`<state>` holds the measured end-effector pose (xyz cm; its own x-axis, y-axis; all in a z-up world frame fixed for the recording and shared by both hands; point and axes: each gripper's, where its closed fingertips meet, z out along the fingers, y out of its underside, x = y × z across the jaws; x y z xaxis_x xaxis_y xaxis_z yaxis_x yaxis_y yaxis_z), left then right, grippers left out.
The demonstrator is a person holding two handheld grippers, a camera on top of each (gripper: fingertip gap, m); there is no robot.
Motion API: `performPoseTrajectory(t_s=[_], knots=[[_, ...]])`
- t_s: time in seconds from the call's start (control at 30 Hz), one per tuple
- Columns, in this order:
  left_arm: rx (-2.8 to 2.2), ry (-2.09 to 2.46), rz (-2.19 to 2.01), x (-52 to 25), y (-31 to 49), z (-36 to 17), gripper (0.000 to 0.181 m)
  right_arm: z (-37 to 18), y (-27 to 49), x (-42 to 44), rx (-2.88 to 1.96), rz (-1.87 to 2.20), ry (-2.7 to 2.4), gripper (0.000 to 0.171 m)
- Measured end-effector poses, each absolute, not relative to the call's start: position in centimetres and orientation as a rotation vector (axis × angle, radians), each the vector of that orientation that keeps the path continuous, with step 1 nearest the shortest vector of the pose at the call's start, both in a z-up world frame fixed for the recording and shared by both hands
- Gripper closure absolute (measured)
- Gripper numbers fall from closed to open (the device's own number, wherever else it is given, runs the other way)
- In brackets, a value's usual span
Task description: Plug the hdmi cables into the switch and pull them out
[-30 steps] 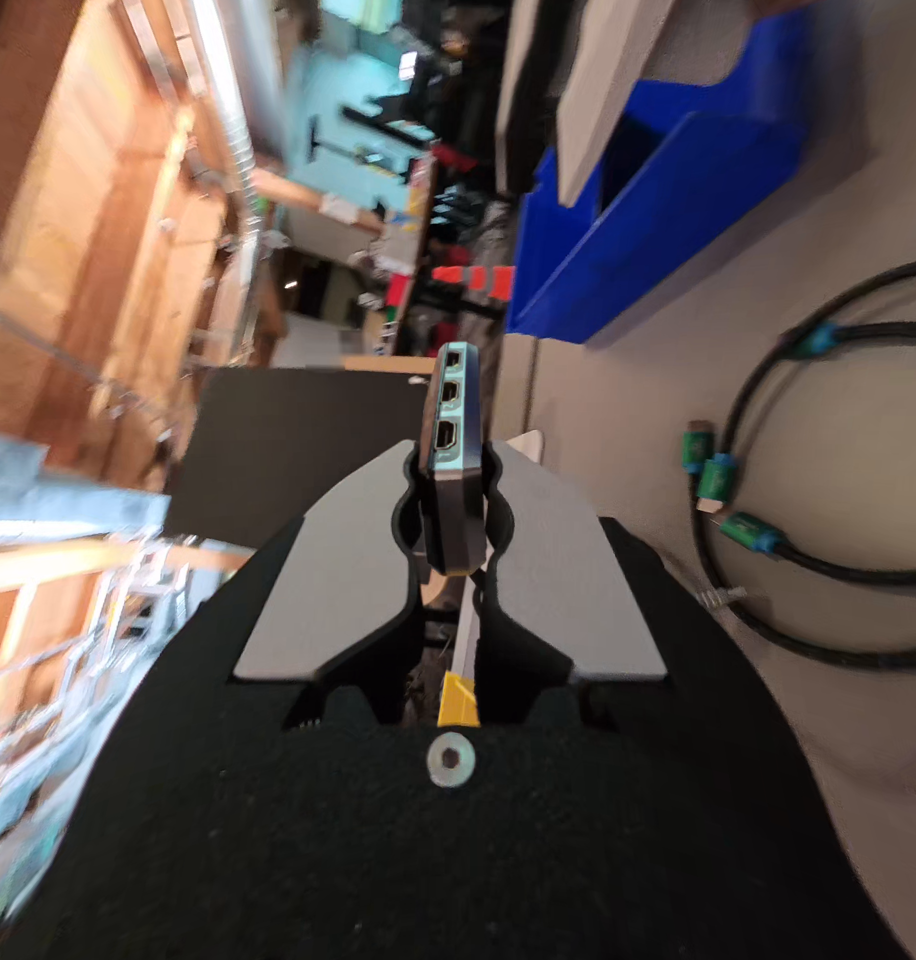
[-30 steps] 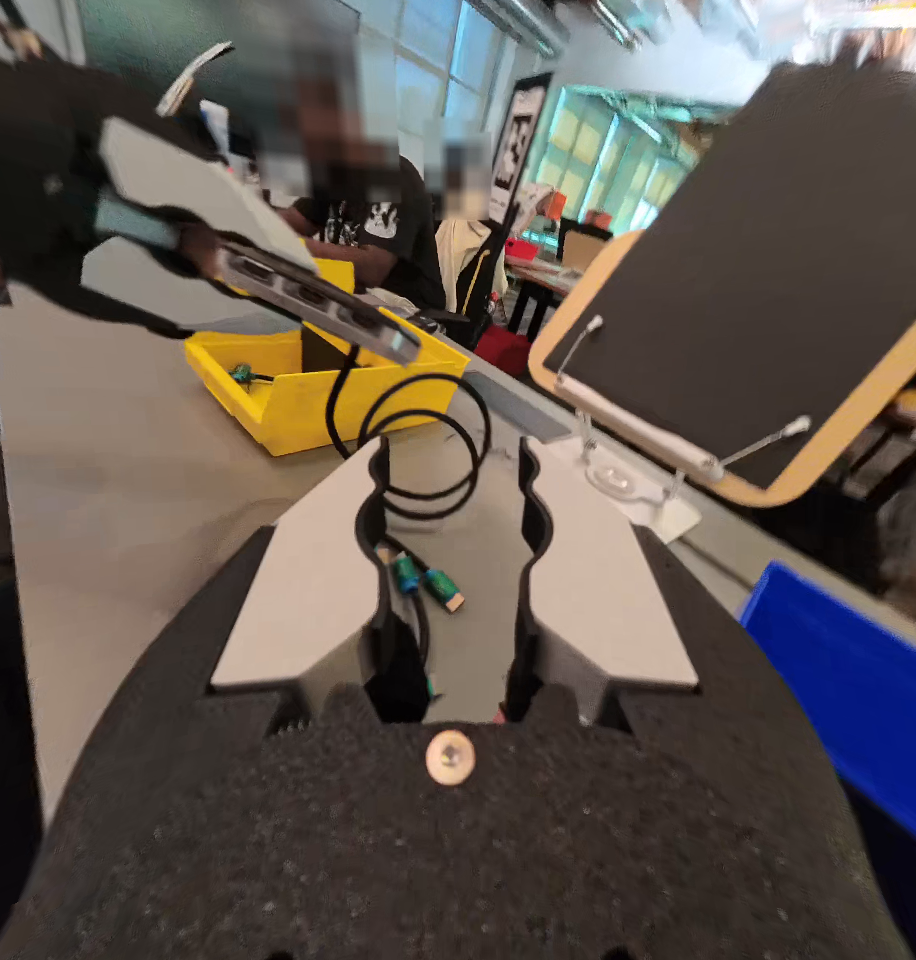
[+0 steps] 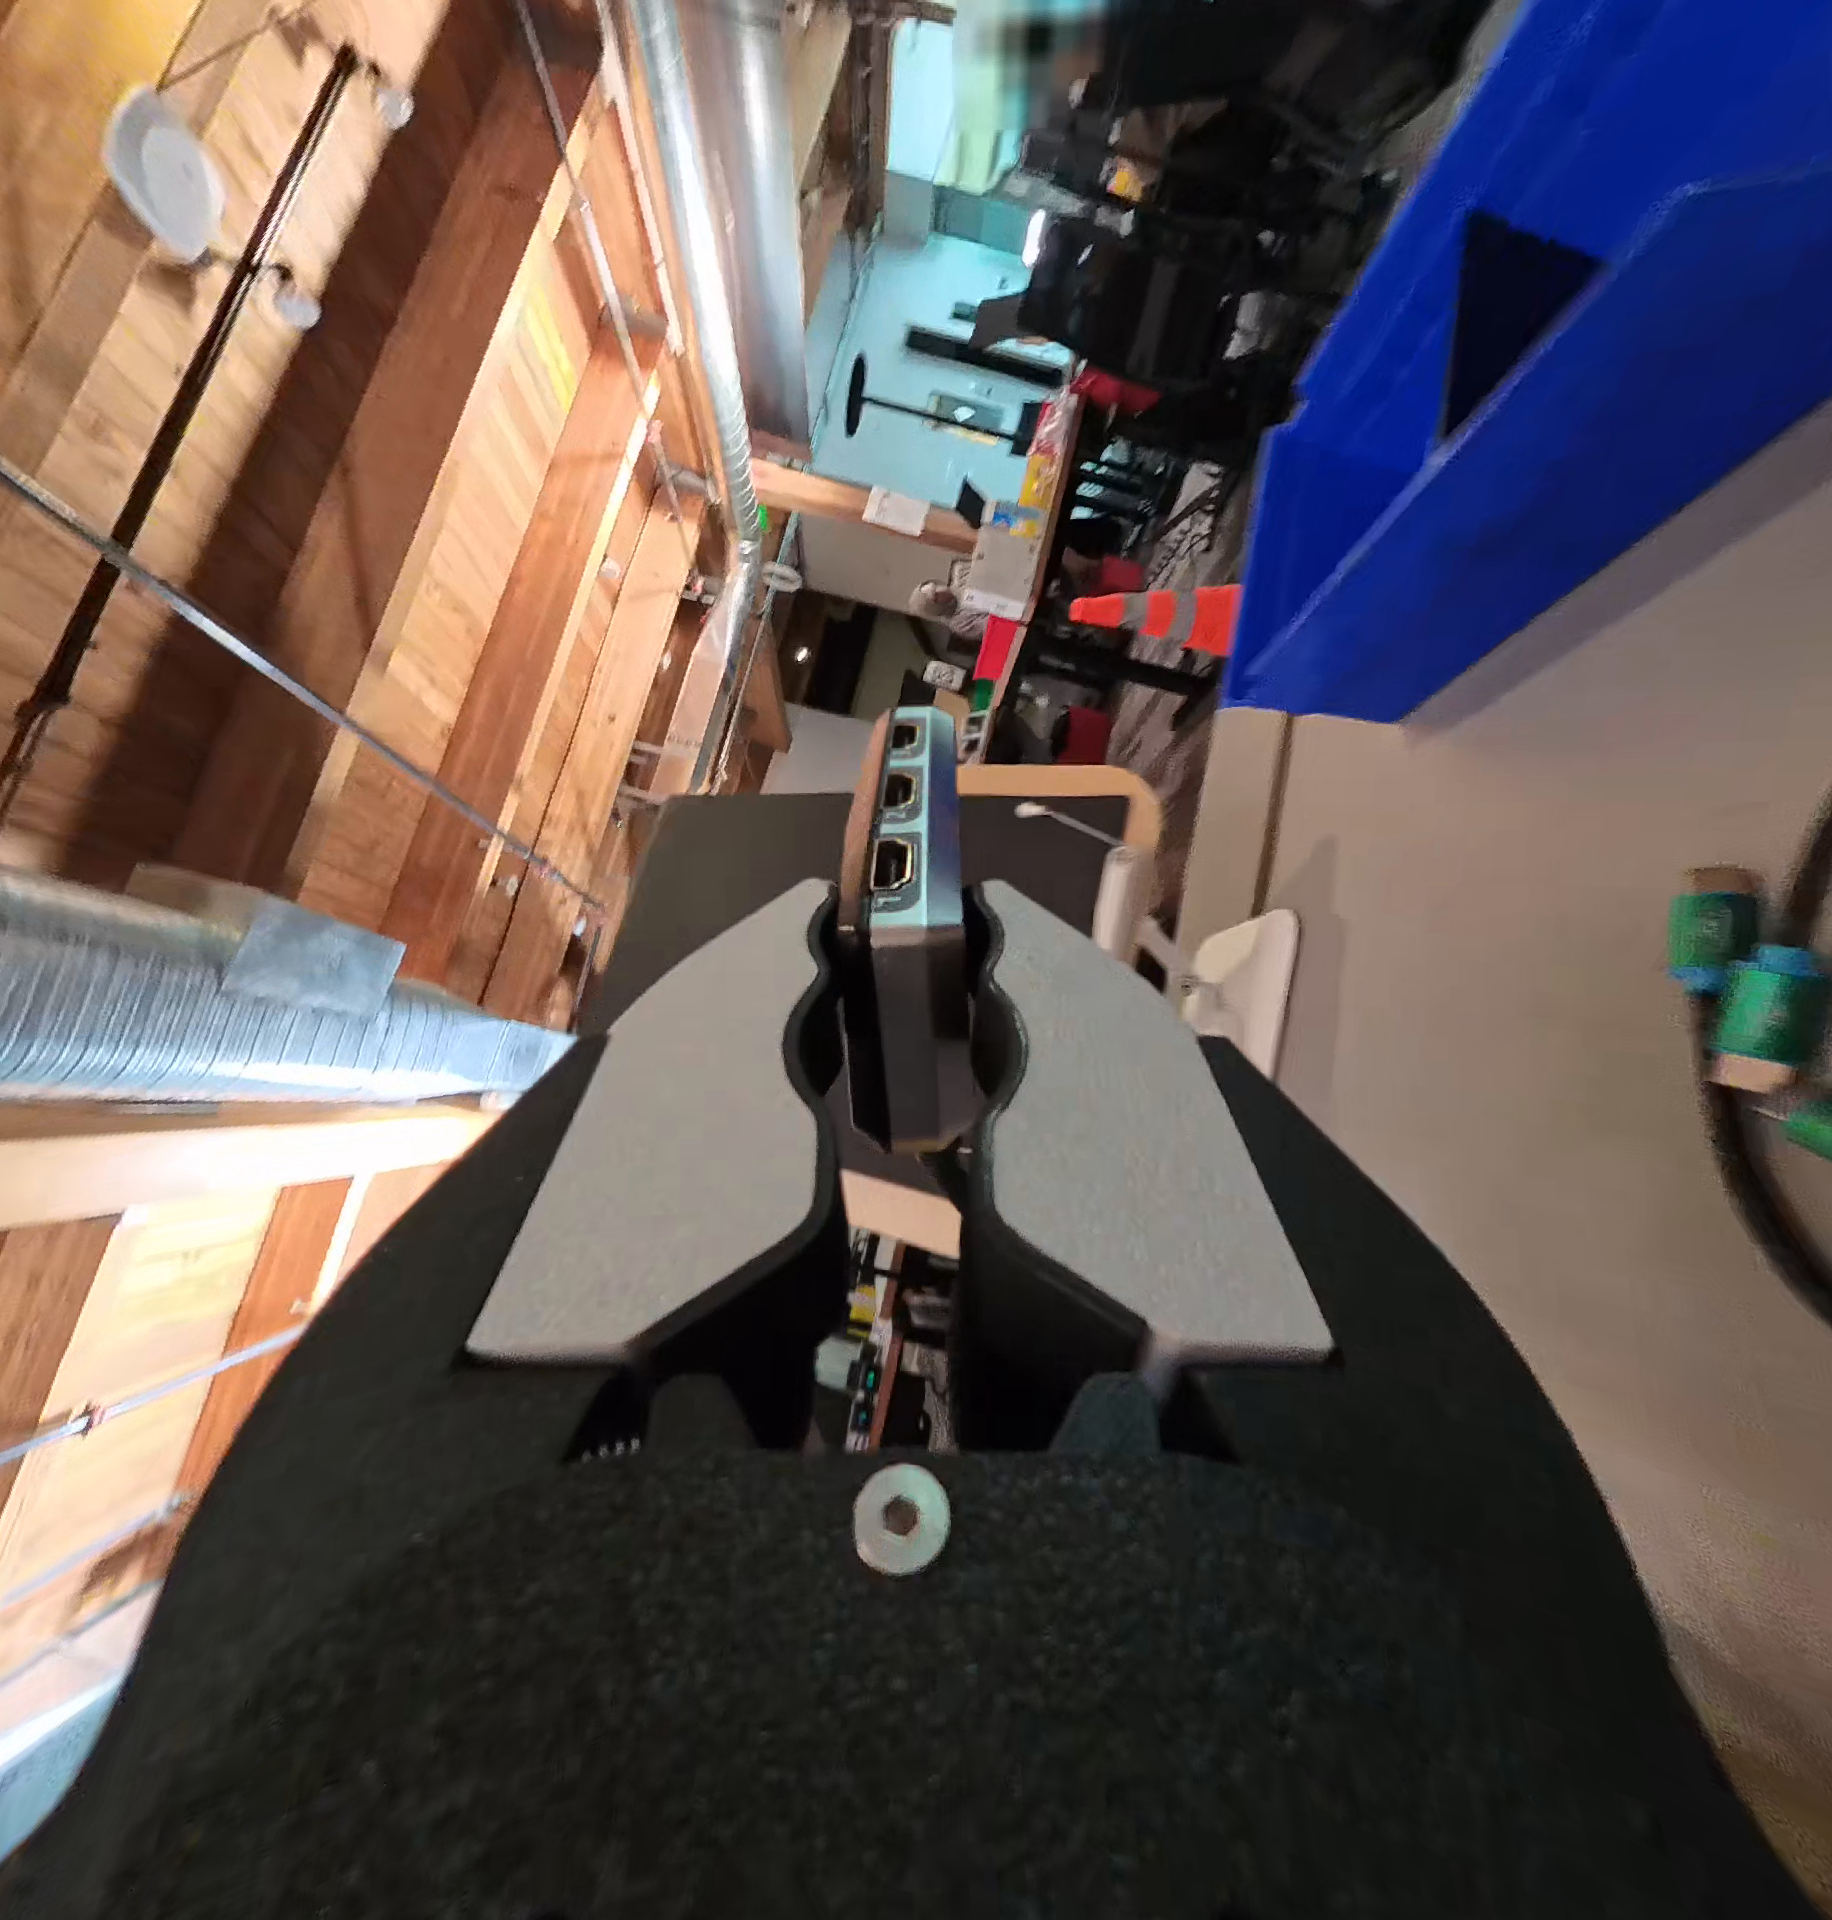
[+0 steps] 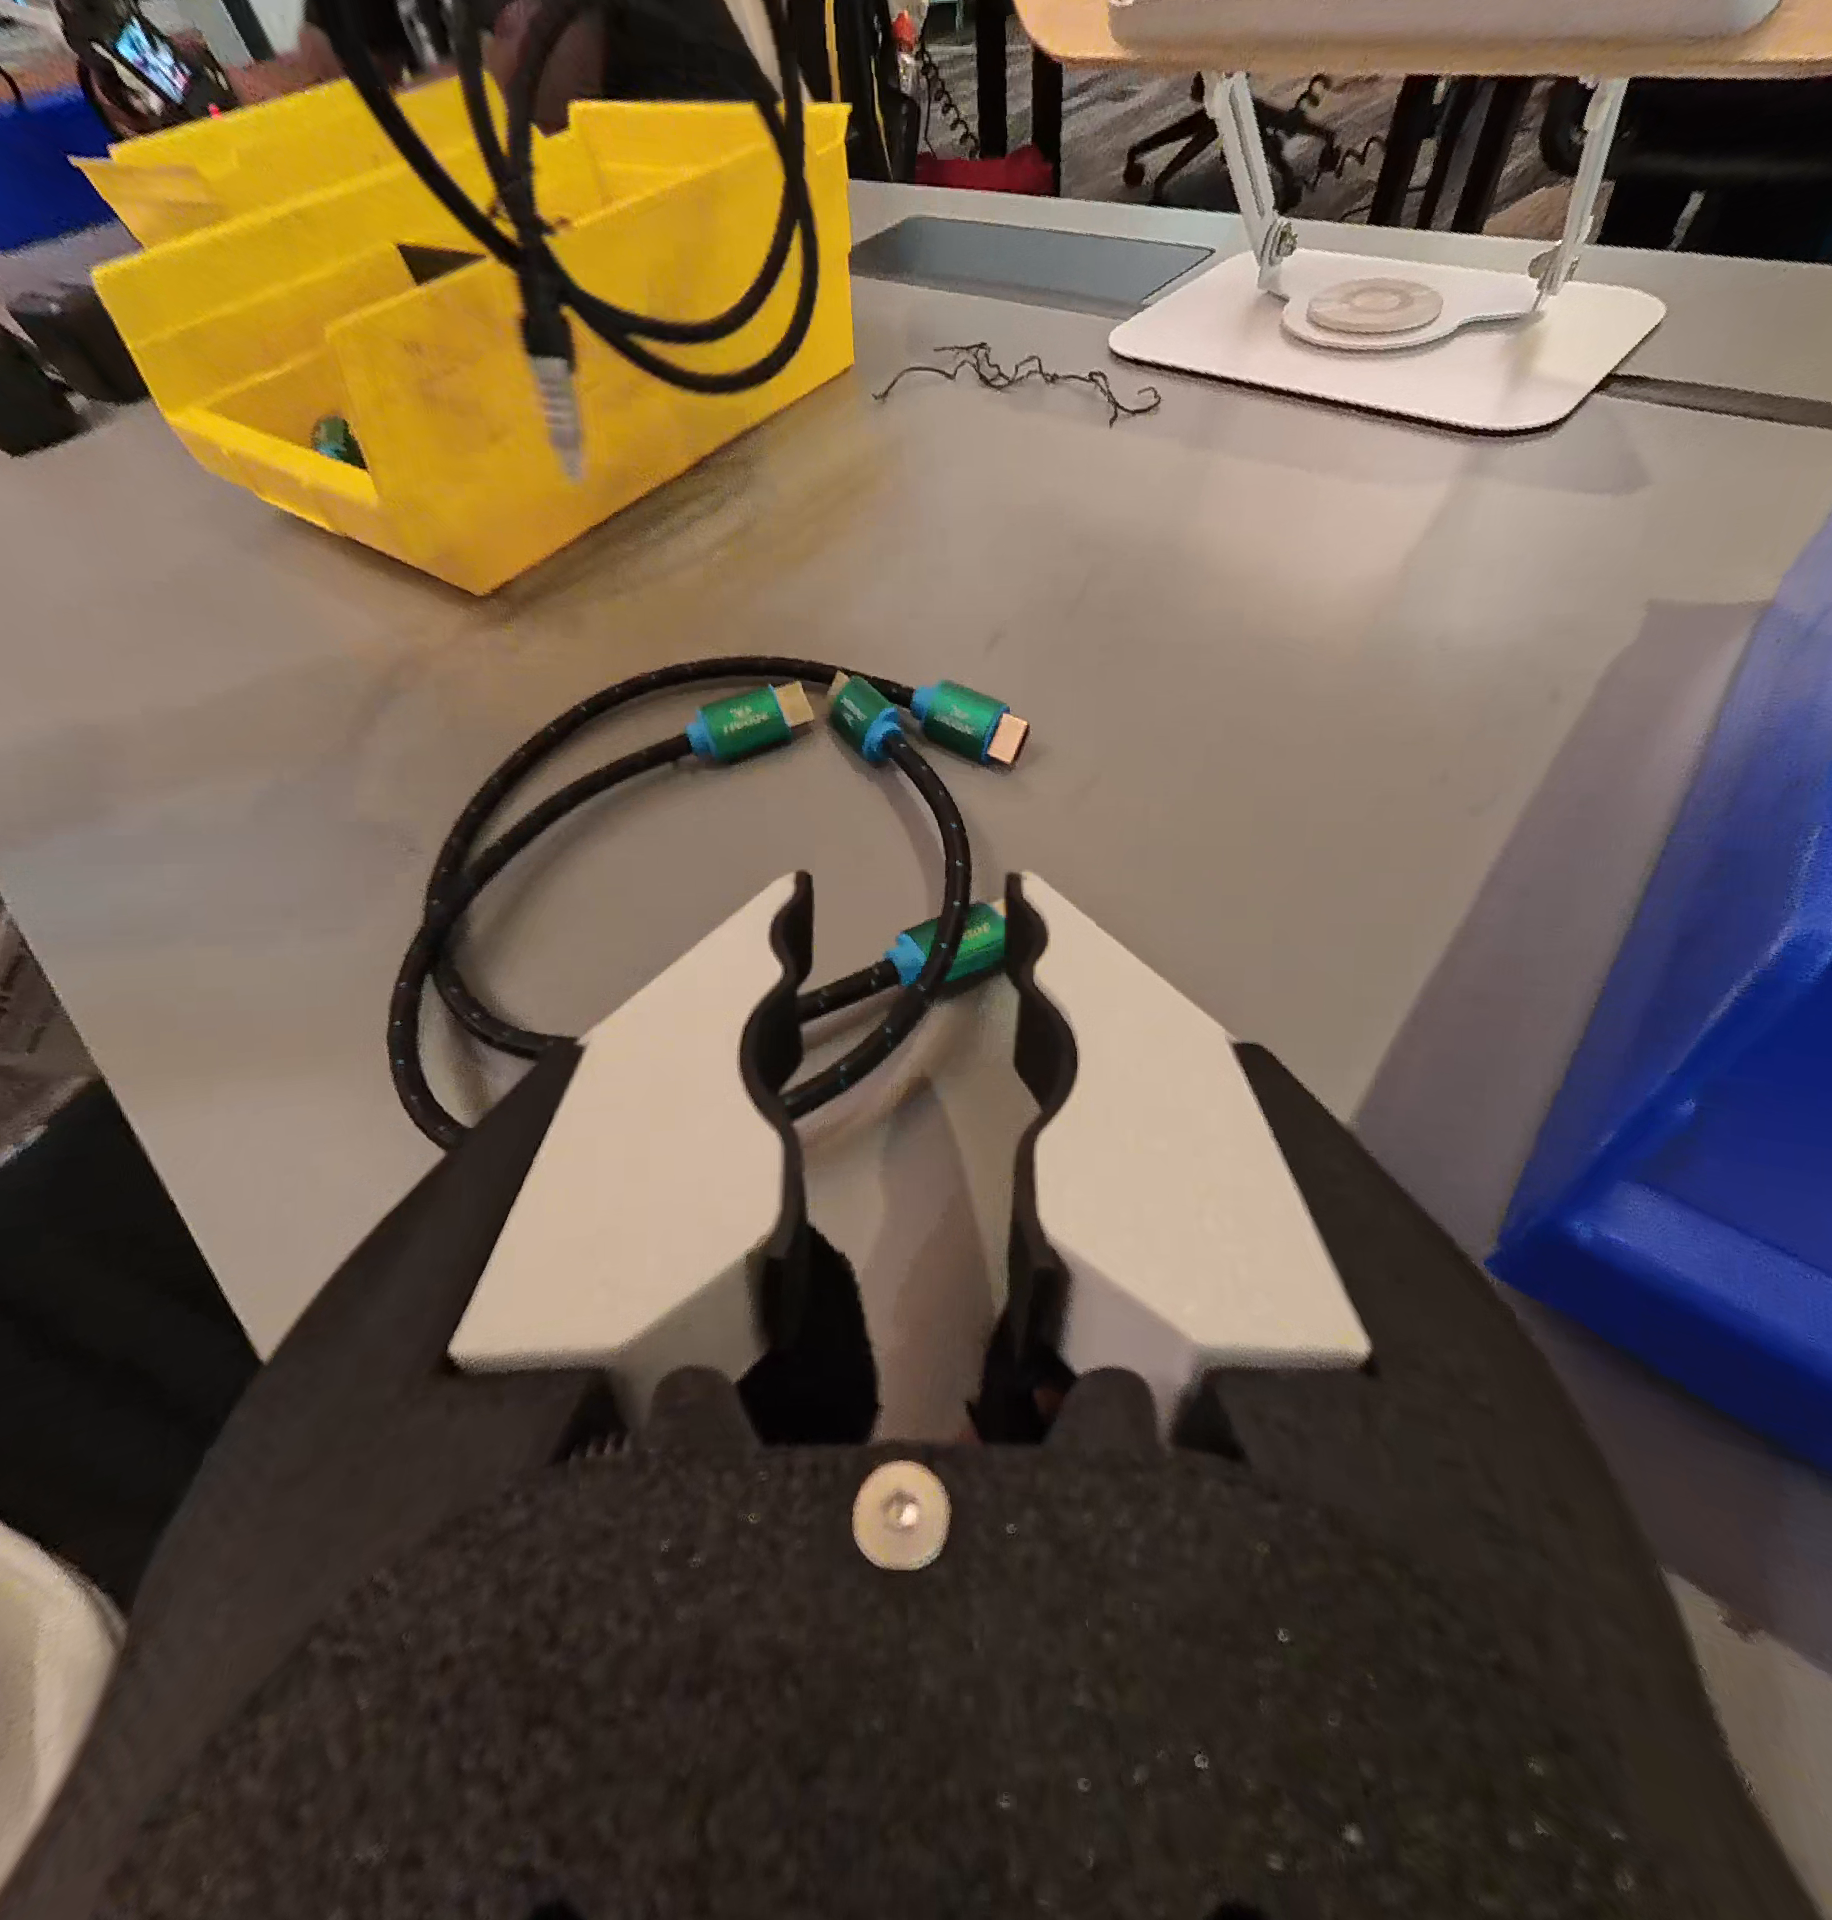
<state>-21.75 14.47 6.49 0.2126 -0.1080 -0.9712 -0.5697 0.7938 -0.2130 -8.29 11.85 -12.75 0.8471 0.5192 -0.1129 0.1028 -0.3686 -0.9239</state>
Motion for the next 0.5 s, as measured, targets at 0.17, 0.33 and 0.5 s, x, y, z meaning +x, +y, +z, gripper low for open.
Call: performPoseTrajectory(t_s=[0.17,0.33,0.5], knots=[[-0.686,1.462,0.352,-21.6,12.9,-3.2,0.160,-12.8,12.9,-8.6,-1.916,0.410,-0.546,0.134],[-0.801,1.429,0.305,-22.8,11.8,-5.9,0.160,-13.2,15.8,-12.5,-1.866,0.194,-0.986,0.133],[-0.907,1.301,0.164,-23.6,12.6,-4.3,0.160,-16.1,17.8,-15.4,-1.846,-0.041,-1.434,0.134]])
